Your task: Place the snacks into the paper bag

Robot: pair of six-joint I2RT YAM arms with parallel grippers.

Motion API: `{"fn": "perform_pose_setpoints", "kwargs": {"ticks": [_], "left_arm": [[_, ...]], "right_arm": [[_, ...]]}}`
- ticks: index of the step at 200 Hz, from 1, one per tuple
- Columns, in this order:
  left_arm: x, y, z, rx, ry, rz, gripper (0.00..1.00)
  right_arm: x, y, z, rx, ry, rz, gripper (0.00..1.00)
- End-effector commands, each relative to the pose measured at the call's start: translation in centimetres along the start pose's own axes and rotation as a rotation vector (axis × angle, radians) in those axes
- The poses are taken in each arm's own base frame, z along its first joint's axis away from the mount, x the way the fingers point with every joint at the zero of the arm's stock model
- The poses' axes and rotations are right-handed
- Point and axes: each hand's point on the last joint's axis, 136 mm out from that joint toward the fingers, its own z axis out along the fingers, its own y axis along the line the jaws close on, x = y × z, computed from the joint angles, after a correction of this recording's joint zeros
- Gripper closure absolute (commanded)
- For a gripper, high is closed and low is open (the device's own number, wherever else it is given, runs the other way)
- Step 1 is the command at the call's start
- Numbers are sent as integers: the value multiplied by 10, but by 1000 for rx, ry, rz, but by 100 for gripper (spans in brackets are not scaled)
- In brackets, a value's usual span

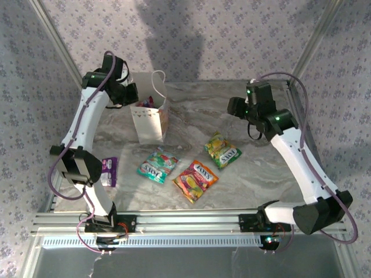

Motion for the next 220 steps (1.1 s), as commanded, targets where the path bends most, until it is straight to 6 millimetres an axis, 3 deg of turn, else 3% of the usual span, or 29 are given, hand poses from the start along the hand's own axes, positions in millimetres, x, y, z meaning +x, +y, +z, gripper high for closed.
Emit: {"fn": "perform_pose_setpoints", "kwargs": {"ticks": [1, 47, 78, 156, 162, 182, 220], "left_arm": [[12, -9, -15, 24, 36, 15, 96], [22, -17, -29, 64, 31, 51, 96], [39, -17, -26, 74, 68, 94, 96], [51, -6, -24, 50, 50, 118, 96], [51, -5, -24, 48, 48, 118, 96], [52, -5, -22, 51, 50, 119, 96], [51, -5, -20, 54, 45, 116, 96]], "right_arm": [[1, -10, -9, 0, -9, 32, 37], [11, -14, -3, -16, 25, 52, 37], [27, -13, 6, -32, 89, 73, 37], [102, -29, 30, 6, 351, 168, 32], [121, -34, 35, 20, 403, 173, 31], [143, -41, 39, 39, 469, 176, 29], [168, -57, 46, 61, 532, 205, 25]]}}
